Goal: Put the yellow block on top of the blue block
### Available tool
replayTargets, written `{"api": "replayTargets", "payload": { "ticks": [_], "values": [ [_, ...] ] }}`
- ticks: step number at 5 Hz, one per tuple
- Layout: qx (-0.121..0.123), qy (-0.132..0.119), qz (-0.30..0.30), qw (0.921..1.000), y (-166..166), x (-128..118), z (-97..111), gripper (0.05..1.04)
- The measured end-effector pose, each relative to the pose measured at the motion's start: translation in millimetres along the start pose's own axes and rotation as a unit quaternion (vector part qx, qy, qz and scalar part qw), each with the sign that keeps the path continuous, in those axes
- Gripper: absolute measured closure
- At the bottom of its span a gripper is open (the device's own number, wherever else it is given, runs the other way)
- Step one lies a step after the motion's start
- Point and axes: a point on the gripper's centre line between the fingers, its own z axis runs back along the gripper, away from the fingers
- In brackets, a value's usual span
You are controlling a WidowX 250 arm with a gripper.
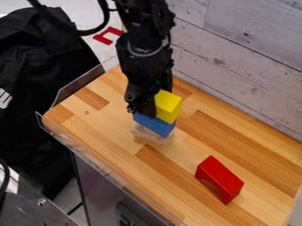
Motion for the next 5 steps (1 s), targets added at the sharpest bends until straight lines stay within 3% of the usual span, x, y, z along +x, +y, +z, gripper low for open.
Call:
{"api": "replayTargets", "payload": {
  "ticks": [4, 5],
  "values": [
    [0.007, 0.011, -0.016, 0.9998, -3.5, 8.8, -4.8, 0.493],
    [0.009, 0.013, -0.026, 0.9995, -4.7, 8.0, -3.4, 0.424]
  ]
}}
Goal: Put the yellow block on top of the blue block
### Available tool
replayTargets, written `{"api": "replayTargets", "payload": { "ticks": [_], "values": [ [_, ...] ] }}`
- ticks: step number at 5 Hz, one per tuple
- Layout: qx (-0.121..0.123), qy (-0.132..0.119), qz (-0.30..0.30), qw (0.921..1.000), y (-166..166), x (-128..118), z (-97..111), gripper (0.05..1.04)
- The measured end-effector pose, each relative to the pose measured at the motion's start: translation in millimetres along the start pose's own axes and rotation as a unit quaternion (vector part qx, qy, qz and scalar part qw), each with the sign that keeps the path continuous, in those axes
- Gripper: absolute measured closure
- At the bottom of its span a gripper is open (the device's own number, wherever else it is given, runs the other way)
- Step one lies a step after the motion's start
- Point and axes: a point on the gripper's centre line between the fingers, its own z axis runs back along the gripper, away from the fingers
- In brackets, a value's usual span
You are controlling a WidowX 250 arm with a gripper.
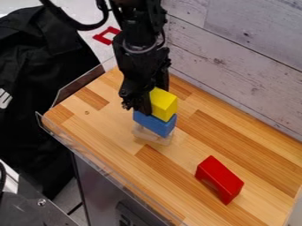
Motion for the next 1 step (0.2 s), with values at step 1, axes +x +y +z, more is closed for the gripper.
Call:
{"api": "replayTargets", "payload": {
  "ticks": [1],
  "values": [
    [0.005, 0.007, -0.011, 0.9999, -2.4, -1.8, -1.1, 0.138]
  ]
}}
